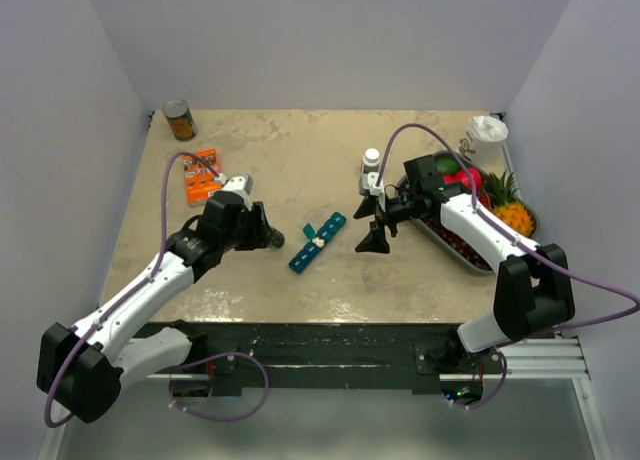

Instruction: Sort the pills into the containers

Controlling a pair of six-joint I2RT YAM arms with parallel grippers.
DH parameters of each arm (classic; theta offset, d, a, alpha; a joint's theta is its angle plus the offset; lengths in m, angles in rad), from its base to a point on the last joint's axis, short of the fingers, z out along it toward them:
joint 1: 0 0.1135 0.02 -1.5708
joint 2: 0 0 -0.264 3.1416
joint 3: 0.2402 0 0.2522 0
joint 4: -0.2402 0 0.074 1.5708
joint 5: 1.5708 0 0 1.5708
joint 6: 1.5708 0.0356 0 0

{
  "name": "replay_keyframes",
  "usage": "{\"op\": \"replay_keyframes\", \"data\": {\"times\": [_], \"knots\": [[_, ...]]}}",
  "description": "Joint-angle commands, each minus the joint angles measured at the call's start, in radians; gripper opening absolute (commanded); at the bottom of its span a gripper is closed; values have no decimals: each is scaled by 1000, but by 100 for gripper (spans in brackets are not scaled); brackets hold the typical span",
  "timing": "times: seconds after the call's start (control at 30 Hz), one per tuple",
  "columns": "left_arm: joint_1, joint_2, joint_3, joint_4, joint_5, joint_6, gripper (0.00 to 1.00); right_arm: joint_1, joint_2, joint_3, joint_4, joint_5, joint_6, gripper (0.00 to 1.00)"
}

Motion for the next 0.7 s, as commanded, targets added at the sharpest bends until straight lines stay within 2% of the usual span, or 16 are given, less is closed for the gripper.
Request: {"op": "replay_keyframes", "data": {"times": [0.0, 0.07, 0.17, 0.47, 0.67], "knots": [[55, -27, 127, -210, -340, 6, 0, -6, -35, -11, 60, 16, 50, 99], [83, -10, 133, -239, -417, 8, 0, -6, -38, -11, 61, 17, 50, 99], [140, 33, 130, -245, -453, 29, 0, -7, -43, -14, 69, 19, 56, 99], [281, 90, 127, -193, -410, 72, 1, -7, -50, -20, 80, 13, 64, 99], [348, 145, 111, -161, -345, 86, 8, -6, -55, -25, 81, 8, 62, 99]]}}
